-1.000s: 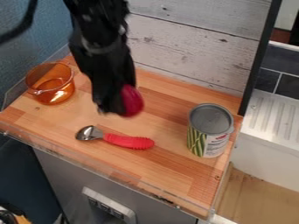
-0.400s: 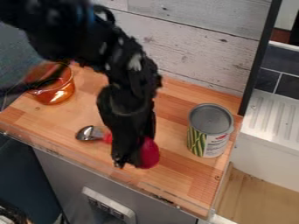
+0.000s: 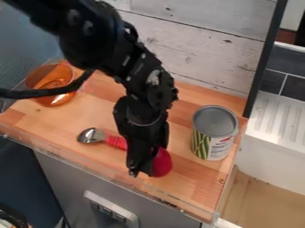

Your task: Move the red object to the right bottom of the table

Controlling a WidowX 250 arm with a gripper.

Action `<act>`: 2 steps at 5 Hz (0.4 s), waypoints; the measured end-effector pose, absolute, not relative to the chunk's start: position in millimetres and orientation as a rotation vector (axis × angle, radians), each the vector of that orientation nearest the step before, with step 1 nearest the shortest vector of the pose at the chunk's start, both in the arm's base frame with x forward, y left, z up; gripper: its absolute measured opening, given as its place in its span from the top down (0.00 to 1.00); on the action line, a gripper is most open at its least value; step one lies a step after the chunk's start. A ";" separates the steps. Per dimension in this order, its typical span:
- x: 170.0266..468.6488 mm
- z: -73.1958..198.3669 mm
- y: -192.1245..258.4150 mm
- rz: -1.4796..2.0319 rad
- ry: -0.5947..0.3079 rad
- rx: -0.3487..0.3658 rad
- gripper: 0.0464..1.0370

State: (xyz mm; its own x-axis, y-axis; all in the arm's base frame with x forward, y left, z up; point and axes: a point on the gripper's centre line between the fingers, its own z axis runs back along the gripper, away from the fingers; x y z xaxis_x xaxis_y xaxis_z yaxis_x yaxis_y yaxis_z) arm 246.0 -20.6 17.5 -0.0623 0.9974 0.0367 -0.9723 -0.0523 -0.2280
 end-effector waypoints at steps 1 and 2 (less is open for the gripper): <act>250.6 6.0 -22.2 1.611 -0.199 -0.130 0.32; 252.8 1.9 -24.6 1.606 -0.179 -0.125 0.32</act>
